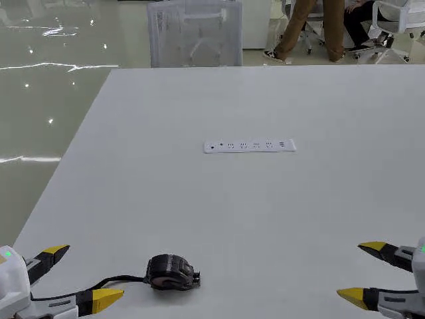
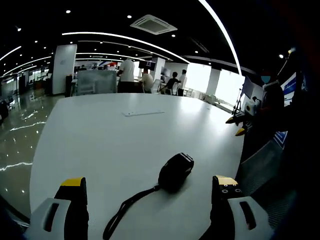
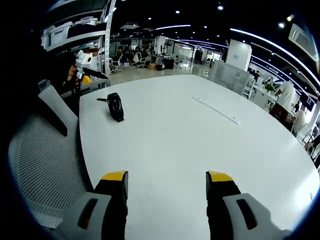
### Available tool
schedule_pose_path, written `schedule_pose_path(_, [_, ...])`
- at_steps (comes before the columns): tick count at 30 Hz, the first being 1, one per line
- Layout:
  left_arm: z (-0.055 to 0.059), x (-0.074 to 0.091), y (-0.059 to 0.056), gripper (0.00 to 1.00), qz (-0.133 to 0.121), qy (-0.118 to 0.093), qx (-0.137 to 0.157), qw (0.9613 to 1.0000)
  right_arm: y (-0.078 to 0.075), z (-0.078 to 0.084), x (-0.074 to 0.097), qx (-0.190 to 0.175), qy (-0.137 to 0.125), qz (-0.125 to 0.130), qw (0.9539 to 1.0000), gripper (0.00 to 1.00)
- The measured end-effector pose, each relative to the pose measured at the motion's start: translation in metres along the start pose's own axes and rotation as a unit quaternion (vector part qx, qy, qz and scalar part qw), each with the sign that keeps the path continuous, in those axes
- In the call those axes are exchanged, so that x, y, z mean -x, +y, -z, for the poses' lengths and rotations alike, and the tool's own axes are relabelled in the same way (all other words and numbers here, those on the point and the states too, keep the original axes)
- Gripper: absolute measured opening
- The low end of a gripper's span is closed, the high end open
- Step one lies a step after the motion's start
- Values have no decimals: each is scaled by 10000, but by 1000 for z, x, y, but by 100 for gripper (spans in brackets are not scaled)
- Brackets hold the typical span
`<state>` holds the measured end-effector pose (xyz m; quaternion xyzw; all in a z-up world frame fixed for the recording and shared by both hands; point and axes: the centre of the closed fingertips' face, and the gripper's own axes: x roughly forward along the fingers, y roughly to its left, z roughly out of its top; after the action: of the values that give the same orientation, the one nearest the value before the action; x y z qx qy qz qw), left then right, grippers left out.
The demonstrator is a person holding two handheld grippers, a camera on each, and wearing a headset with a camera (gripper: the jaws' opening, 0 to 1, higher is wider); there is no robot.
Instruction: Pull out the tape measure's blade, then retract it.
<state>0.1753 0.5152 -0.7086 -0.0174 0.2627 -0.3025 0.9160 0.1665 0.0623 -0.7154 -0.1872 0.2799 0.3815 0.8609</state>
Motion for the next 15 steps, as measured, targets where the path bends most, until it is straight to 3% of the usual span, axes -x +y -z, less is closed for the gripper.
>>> schedule_pose_path(5, [16, 8, 1, 100, -14, 259, -132, 9996, -5, 31, 13, -125, 193, 64, 9997, 72])
schedule_pose_path(10, [26, 13, 0, 100, 2, 344, -267, 9990, -7, 49, 23, -414, 235, 120, 9988, 87])
schedule_pose_path(15, [24, 16, -5, 100, 86, 346, -320, 9988, -5, 60, 34, -279, 240, 161, 9992, 98])
